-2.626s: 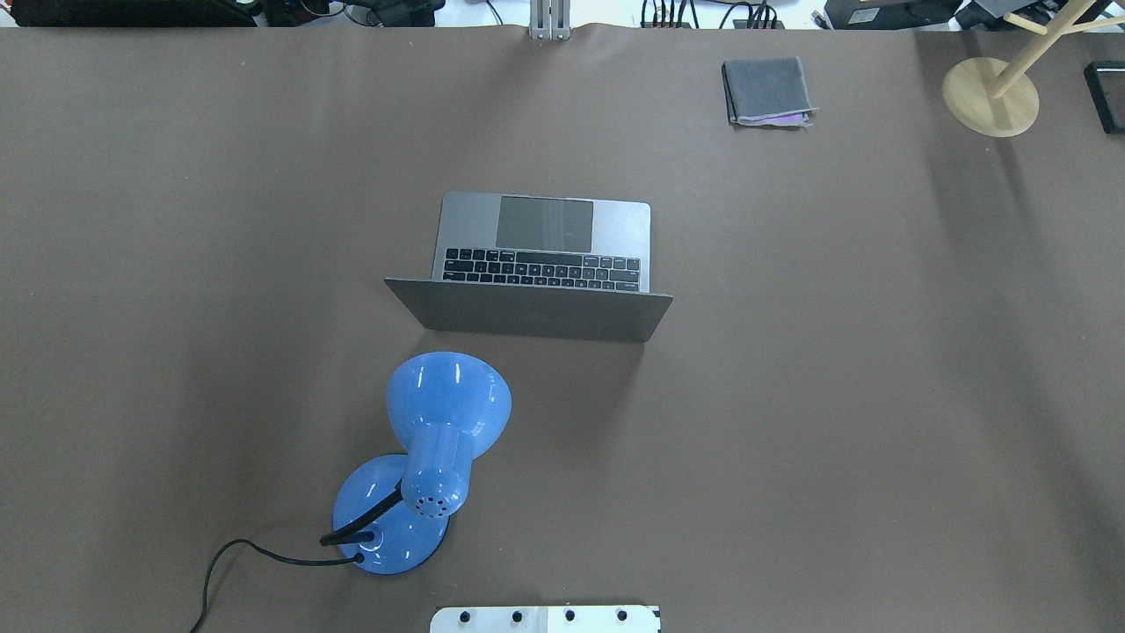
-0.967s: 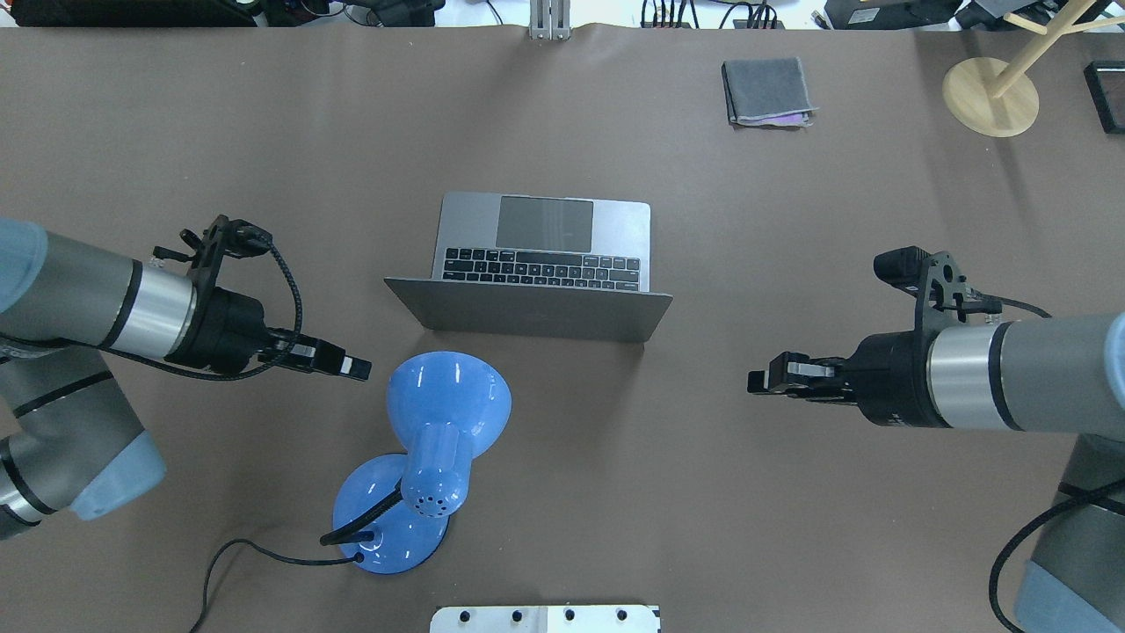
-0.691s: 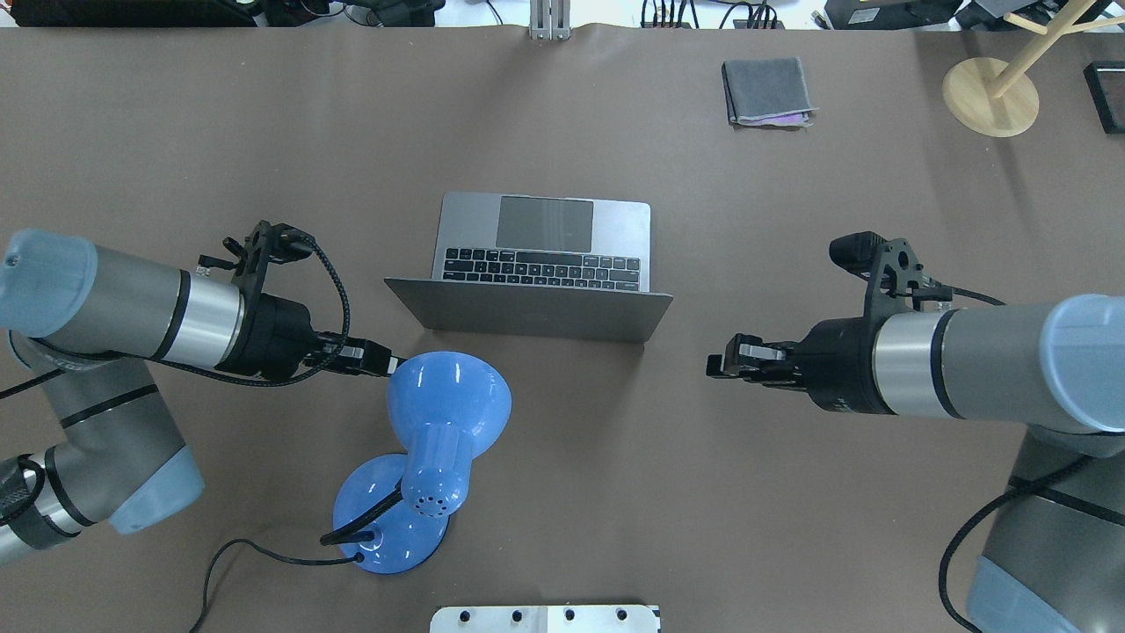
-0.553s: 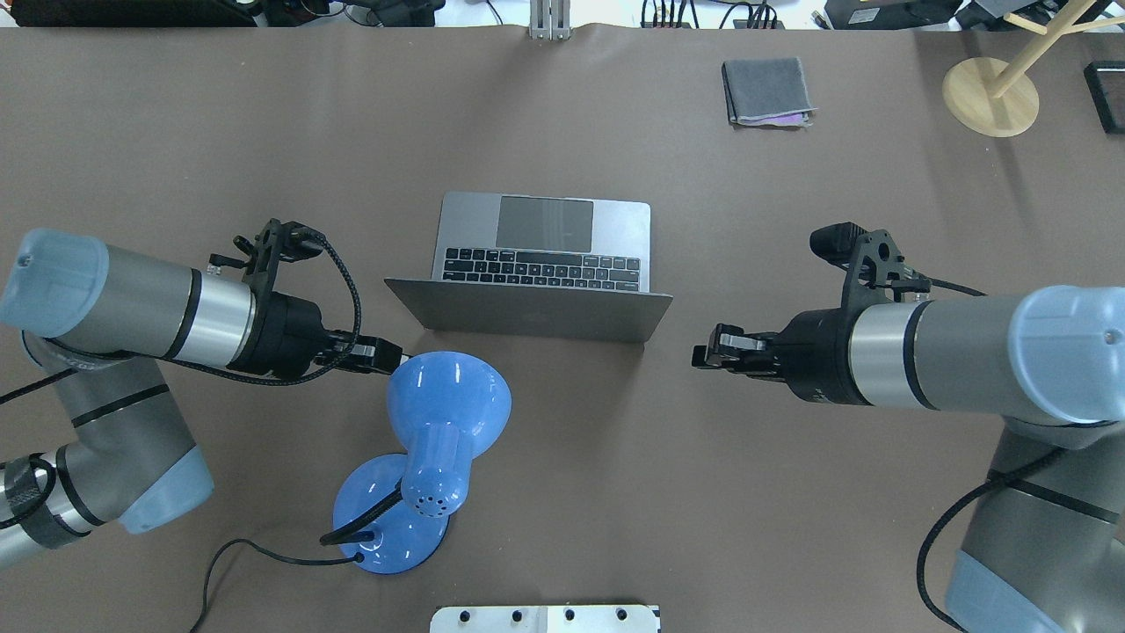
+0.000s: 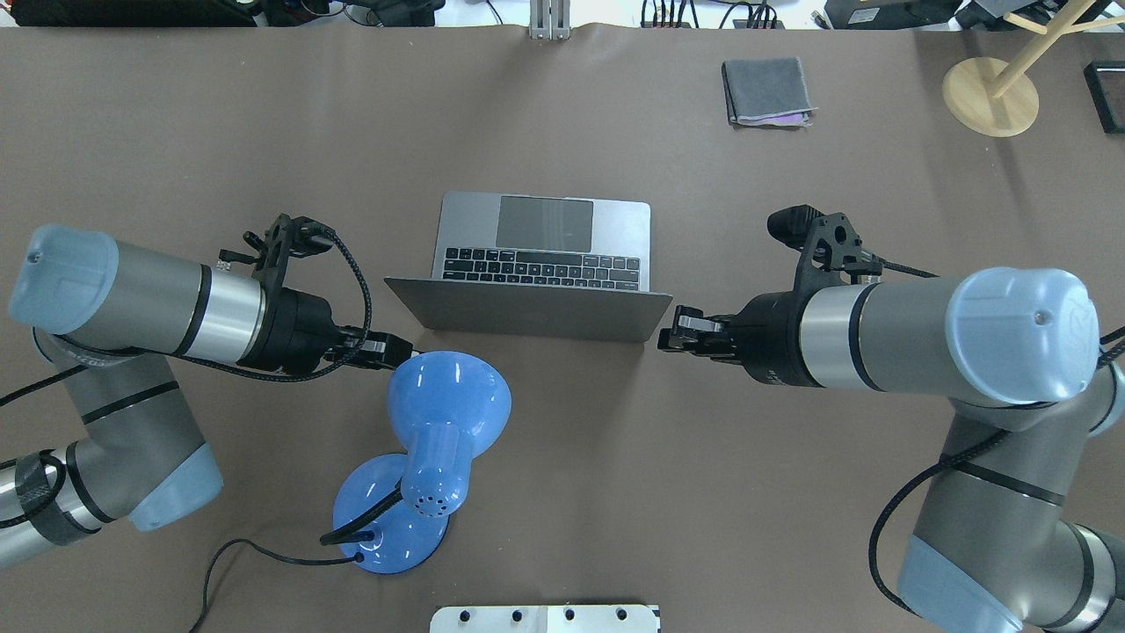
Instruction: Close laptop
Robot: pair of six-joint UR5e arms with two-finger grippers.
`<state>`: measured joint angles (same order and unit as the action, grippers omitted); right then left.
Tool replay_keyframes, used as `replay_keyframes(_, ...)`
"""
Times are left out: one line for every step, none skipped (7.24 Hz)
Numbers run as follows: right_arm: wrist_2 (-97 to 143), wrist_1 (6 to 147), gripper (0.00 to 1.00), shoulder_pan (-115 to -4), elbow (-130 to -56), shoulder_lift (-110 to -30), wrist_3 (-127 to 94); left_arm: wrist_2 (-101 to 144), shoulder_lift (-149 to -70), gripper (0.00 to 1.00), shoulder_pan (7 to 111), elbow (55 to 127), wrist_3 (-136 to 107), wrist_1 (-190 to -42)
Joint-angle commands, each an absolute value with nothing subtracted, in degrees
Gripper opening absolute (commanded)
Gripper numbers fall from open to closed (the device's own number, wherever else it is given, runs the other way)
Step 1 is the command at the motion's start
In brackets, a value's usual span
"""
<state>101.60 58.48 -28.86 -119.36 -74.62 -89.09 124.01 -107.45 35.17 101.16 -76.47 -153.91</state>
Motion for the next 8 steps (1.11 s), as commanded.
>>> replay_keyframes(101.0, 58.6, 0.0, -28.8, -117.2, -72.9, -89.2, 123.9, -108.2, 0.0, 36.3, 101.1, -76.5, -153.7)
replay_keyframes(100.2, 59.4, 0.0, -28.8, -116.4, -72.4, -89.2, 124.0, -108.4, 0.0, 37.3, 100.9, -76.5, -153.5)
replay_keyframes(99.7, 59.7, 0.0, -28.8, -116.3, -72.0, -89.2, 123.9, -108.4, 0.0, 38.0, 100.9, -76.5, -153.3)
replay_keyframes(99.6, 59.7, 0.0, -28.8, -116.2, -72.0, -89.2, 123.9, -108.4, 0.0, 39.0, 100.5, -76.5, -153.2)
replay_keyframes(98.9, 59.7, 0.0, -28.9, -116.0, -72.0, -89.1, 123.9, -108.5, 0.0, 39.6, 99.7, -76.4, -153.2)
replay_keyframes(98.1, 59.7, 0.0, -29.4, -115.8, -72.0, -89.1, 123.9, -109.4, 0.0, 40.2, 98.9, -76.4, -153.2)
replay_keyframes(98.1, 59.7, 0.0, -29.9, -115.0, -71.3, -89.1, 123.9, -111.1, 0.0, 41.2, 97.0, -76.4, -153.1)
replay_keyframes(98.1, 59.7, 0.0, -30.2, -113.9, -70.6, -89.1, 123.9, -112.4, 0.0, 42.1, 95.3, -76.4, -153.1)
